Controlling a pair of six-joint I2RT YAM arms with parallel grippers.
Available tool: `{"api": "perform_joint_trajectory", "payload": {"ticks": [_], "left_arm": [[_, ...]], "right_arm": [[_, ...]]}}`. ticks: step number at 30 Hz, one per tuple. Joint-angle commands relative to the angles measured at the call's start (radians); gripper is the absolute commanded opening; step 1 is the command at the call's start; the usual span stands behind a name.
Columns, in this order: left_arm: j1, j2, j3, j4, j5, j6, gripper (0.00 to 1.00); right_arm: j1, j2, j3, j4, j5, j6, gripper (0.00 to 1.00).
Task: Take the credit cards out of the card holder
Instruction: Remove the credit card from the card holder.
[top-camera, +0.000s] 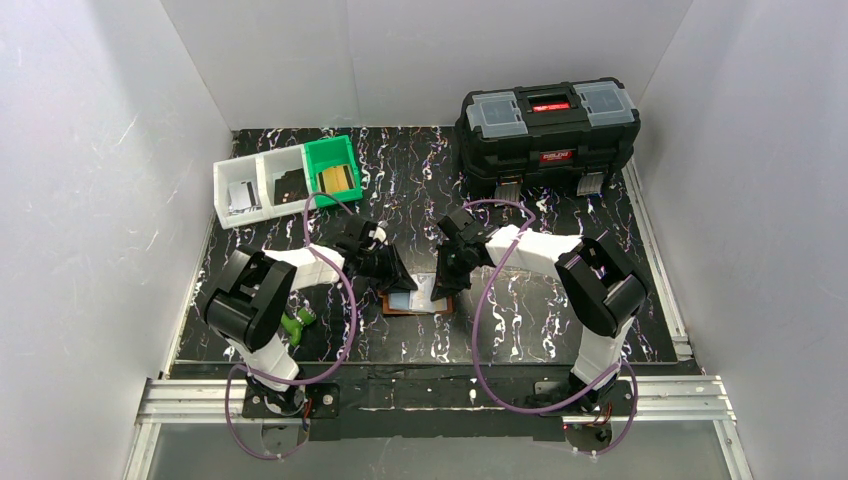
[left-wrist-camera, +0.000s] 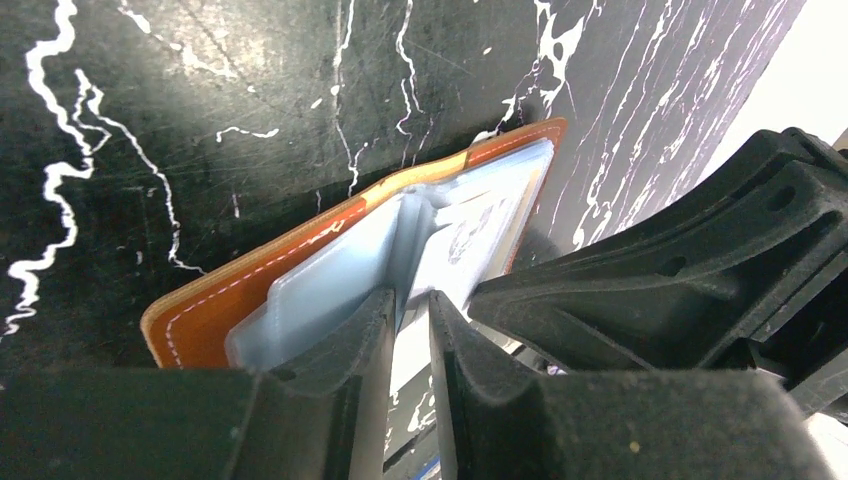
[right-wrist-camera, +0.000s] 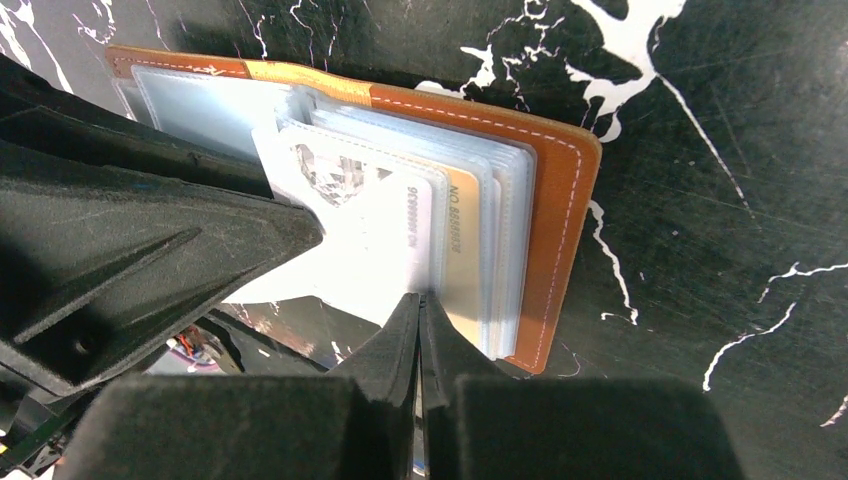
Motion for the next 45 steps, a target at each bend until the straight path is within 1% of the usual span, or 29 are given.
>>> {"api": "perform_joint_trajectory", "payload": {"ticks": [1,8,13,20,28,34,40,45], "left_arm": [[0.019,-0.023,-0.03,0.011,0.049,-0.011,0.18],[0.03,-0.034,-0.051,0.038,0.072,-0.03,0.17],[0.038,-0.029,-0.068,0.073,0.096,-0.054,0.13],[0.056,-0.045,-0.091,0.104,0.119,-0.074,0.11],[0.076,-0.055,-0.121,0.128,0.136,-0.087,0.0],[0.089,-0.065,-0.123,0.094,0.115,-0.063,0.0],[0.1,-0.091,-0.104,-0.009,0.059,0.007,0.0],[0.103,-0.101,-0.101,-0.024,0.053,0.024,0.0]], "right_arm": [[-0.007,0.049,-0.023,-0.053,0.076,-0.021,0.04],[-0.012,0.063,-0.029,-0.05,0.074,-0.019,0.02],[-0.013,0.069,-0.032,-0.048,0.075,-0.019,0.01],[-0.019,0.08,-0.037,-0.046,0.074,-0.019,0.01],[-0.022,0.087,-0.037,-0.045,0.075,-0.019,0.01],[-0.026,0.089,-0.045,-0.043,0.075,-0.018,0.01],[-0.033,0.085,-0.057,-0.04,0.077,-0.015,0.01],[-0.035,0.085,-0.06,-0.039,0.076,-0.013,0.01]]}}
